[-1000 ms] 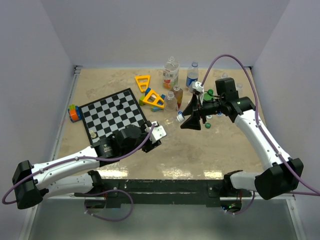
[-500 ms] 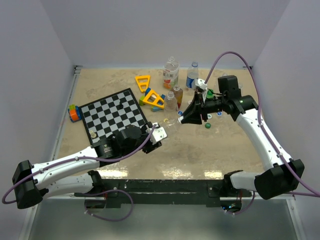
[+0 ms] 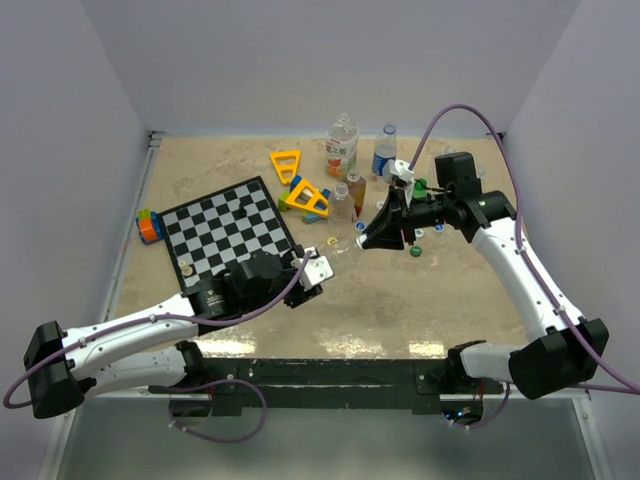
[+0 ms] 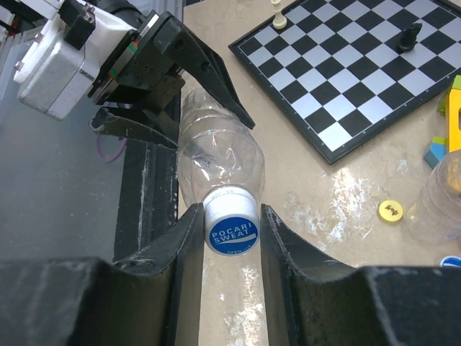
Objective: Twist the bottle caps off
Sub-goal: Unscrew the bottle cap from the plastic bottle.
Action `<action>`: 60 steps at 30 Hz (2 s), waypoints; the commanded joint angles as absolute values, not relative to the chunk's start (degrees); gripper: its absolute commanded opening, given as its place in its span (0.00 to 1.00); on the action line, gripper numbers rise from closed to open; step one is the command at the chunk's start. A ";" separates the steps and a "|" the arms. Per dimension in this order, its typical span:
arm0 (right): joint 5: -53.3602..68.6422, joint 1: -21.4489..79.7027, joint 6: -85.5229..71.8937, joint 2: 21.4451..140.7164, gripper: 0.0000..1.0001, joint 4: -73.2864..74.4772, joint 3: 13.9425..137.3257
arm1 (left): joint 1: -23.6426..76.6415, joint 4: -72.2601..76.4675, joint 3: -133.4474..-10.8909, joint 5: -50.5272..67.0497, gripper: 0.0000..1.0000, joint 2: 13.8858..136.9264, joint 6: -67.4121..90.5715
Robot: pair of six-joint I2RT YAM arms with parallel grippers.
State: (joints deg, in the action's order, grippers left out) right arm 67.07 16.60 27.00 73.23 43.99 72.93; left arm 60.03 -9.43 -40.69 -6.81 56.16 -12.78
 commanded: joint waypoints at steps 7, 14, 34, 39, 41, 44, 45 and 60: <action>62.15 23.62 49.20 74.09 0.00 59.49 78.13 | 59.94 -6.07 -39.29 -1.77 0.00 52.12 -13.71; 54.68 28.12 66.91 69.44 0.00 62.65 80.85 | 59.94 -6.77 -39.11 2.28 0.00 52.03 -14.41; 48.69 28.30 73.05 59.68 0.02 45.80 71.28 | 59.94 -6.85 -38.76 5.98 0.00 52.91 -14.33; 49.57 28.21 67.07 58.98 0.17 45.79 72.60 | 59.94 -6.86 -38.76 5.01 0.00 52.91 -14.33; 49.75 28.21 64.26 58.54 0.30 45.70 72.86 | 59.94 -6.94 -38.76 4.75 0.00 52.65 -14.33; 48.70 28.21 59.95 57.57 0.52 45.00 73.39 | 59.94 -6.94 -38.93 4.40 0.00 52.56 -14.06; 48.43 28.21 58.90 57.13 0.58 45.17 73.56 | 59.94 -7.03 -38.85 4.22 0.00 52.56 -14.06; 48.42 18.64 50.11 45.80 0.86 46.68 69.97 | 59.94 -7.03 -38.94 2.55 0.00 52.65 -13.80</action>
